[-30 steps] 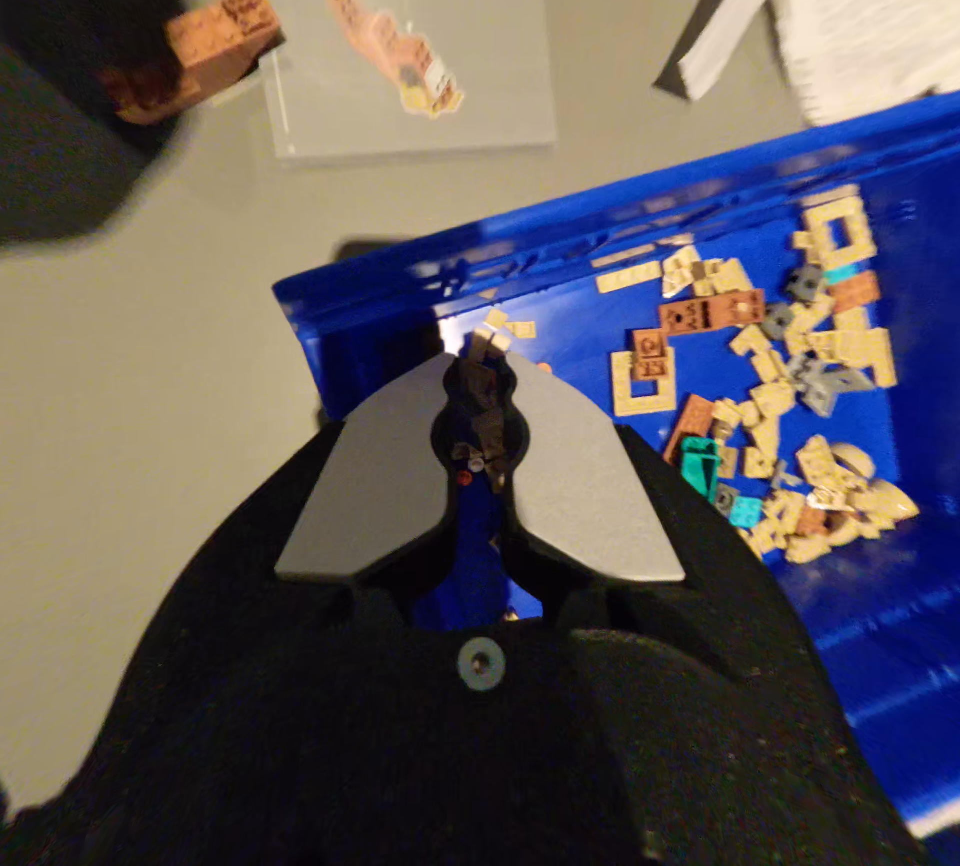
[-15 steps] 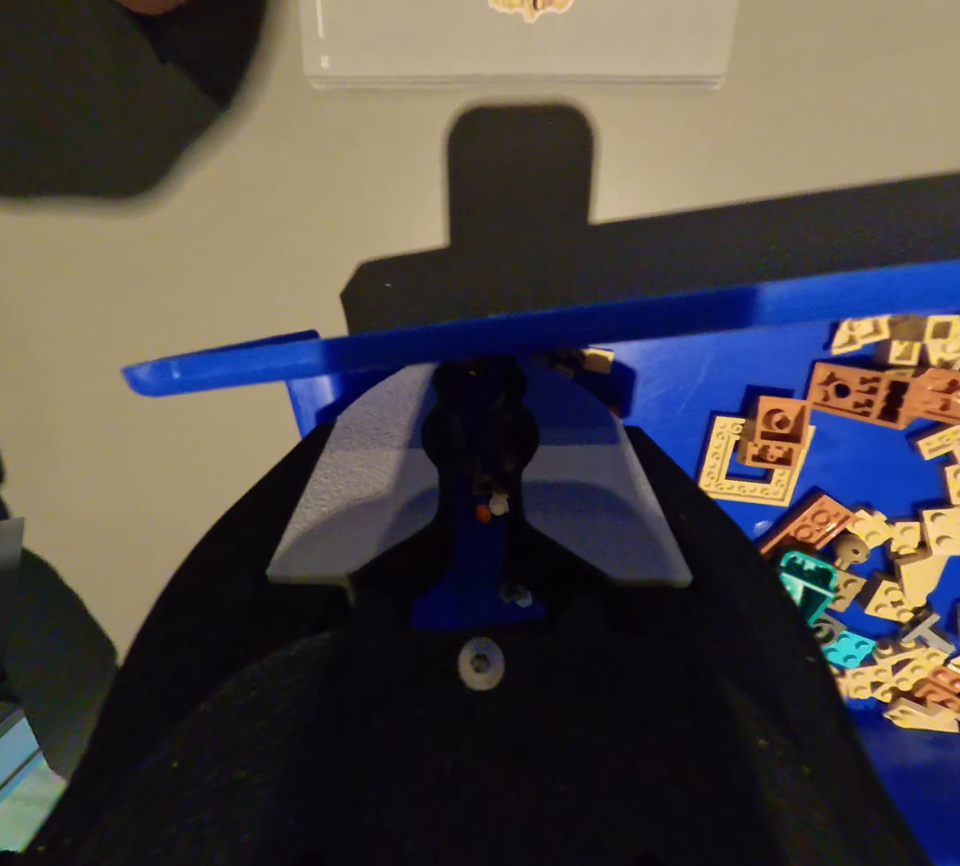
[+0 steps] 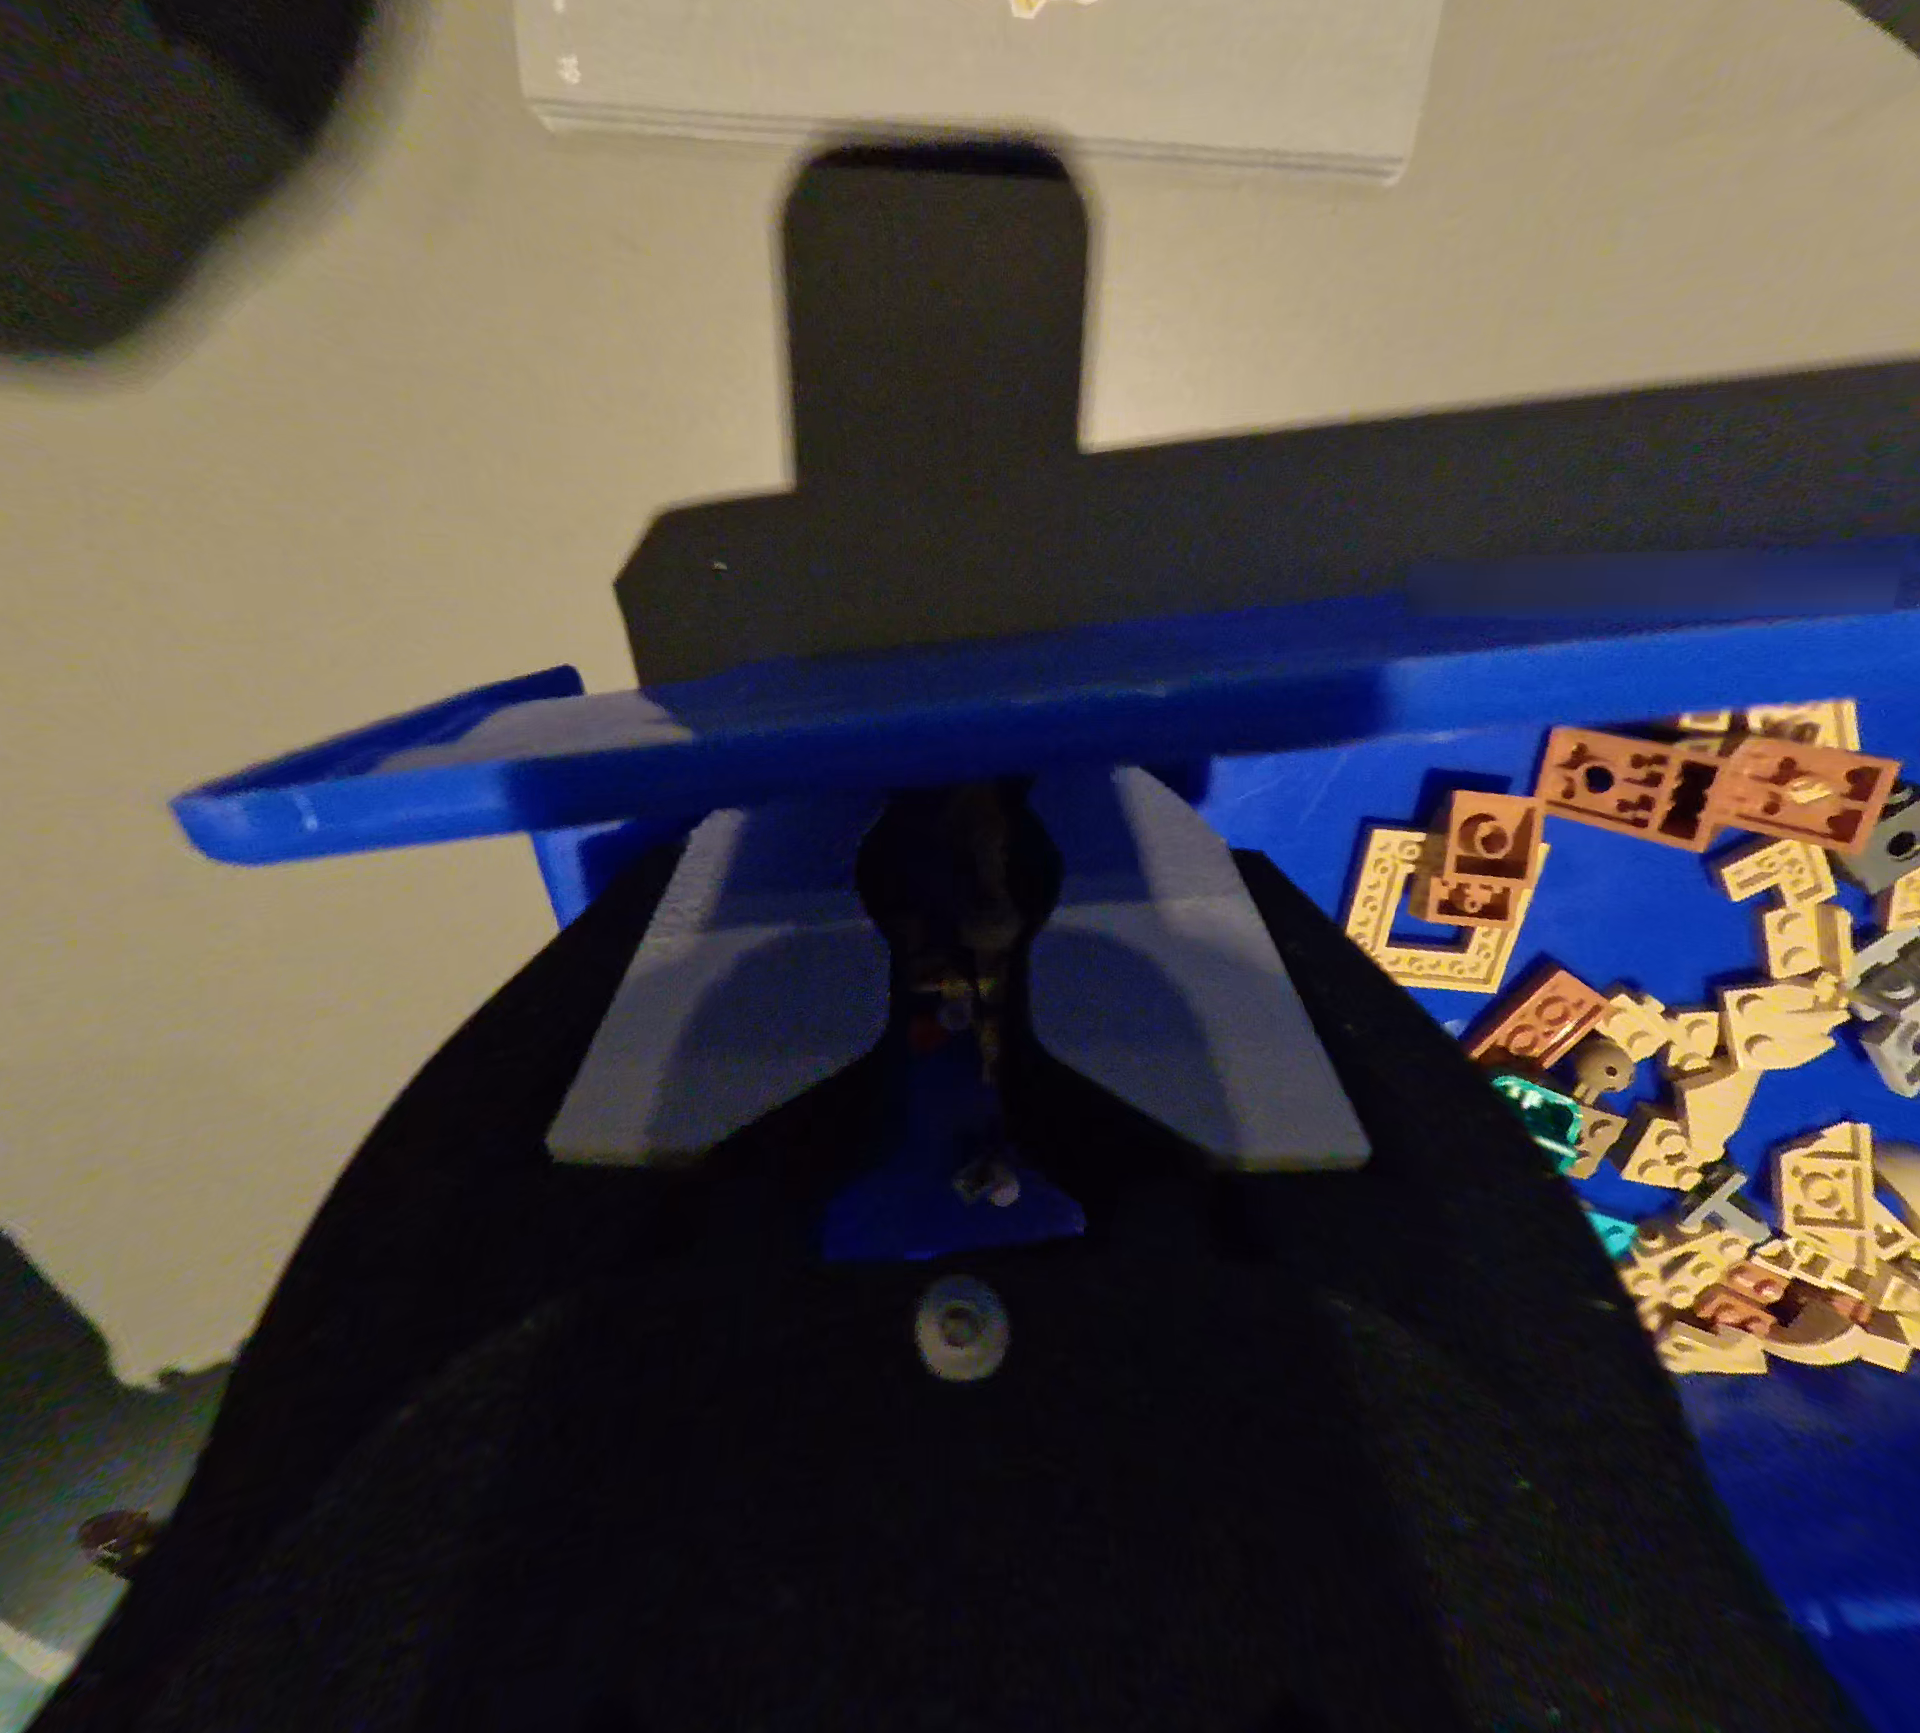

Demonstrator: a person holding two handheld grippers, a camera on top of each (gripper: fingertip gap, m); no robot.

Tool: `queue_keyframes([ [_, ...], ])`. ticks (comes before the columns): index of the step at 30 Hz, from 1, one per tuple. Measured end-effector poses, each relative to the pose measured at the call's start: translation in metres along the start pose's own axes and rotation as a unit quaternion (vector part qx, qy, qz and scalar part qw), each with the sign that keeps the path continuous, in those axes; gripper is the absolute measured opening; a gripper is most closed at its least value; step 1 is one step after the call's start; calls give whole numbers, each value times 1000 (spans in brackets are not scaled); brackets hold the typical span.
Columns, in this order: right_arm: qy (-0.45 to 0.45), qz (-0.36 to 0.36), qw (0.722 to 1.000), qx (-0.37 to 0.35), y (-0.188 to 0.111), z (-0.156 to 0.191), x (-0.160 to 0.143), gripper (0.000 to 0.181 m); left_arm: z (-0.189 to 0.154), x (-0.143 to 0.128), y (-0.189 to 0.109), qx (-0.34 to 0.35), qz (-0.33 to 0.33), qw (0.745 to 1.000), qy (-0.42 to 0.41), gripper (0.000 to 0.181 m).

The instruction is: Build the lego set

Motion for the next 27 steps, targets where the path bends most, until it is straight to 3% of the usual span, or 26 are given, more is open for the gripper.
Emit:
queue_keyframes([
  [1, -2, 1, 1000, -2, 0, 0, 0, 14, 0, 0, 0, 0, 0, 1000, 0, 0],
  [11, -2, 8, 1000, 22, -1, -3, 0, 11, 1, 0, 0, 2, 0, 1000, 2, 0],
  [18, 8, -16, 1000, 1, -9, -7, 0, 9, 1, 0, 0, 3, -1, 1000, 1, 0],
  [23, 35, -72, 995, -52, -45, -4, 4, 9, 1, 2, -1, 4, -4, 1000, 6, 0],
  [27, 59, -151, 982, -96, -84, 24, 11, 9, 1, 5, -1, 7, -7, 1000, 10, 0],
])
Point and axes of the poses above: each gripper's, where its closed fingertips meet, y out along the fingers, x out of its top, z = x × y across the jaws, the point moved 5 cm from there along -y, back along the fingers, and after that the axes turned 11 degrees about -z, right-handed, at the moved point
